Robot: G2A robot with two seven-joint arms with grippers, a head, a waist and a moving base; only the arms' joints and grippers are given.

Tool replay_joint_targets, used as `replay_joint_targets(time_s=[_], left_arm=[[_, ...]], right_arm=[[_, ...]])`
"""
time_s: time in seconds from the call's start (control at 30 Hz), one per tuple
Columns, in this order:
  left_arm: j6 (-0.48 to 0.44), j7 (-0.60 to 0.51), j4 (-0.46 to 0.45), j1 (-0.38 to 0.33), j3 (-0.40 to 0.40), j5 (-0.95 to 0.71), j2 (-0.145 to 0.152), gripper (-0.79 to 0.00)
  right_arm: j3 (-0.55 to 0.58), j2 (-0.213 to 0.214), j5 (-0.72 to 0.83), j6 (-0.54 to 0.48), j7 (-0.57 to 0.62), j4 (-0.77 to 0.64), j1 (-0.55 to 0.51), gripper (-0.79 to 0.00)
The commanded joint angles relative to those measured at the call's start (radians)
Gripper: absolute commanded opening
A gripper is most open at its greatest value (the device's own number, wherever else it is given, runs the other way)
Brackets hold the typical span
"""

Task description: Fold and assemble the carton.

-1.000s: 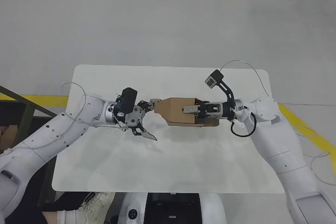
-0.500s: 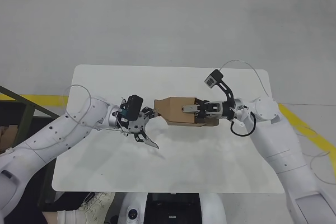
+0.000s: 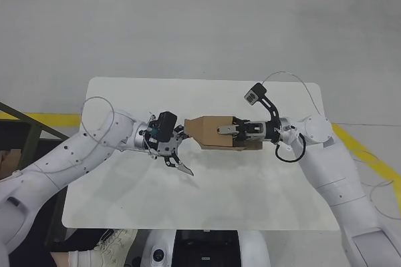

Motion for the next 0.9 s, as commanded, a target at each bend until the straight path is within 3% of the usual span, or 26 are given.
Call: replay_joint_targets(time_s=[0.0,0.2,0.5,0.87], left_arm=[[0.005,0.005,0.009,0.001,-0.002,-0.009,0.001,0.000],[-0.002,-0.002,0.029,0.019,-0.012,-0.068,0.014,0.000],[-0.002,-0.002,0.038,0.008,0.012,-0.140,0.060,0.000],[-0.002,-0.045,0.085,-0.038,0.159,-0.427,0.095,0.000]], right_arm=[[0.001,0.000,0.000,0.000,0.001,0.000,0.000,-0.785],[0.012,0.004,-0.025,-0.006,-0.021,0.005,-0.004,-0.785],[0.035,0.015,-0.127,-0.002,-0.107,-0.025,-0.027,-0.785],[0.051,0.024,-0.206,-0.030,-0.160,-0.074,-0.055,-0.785]])
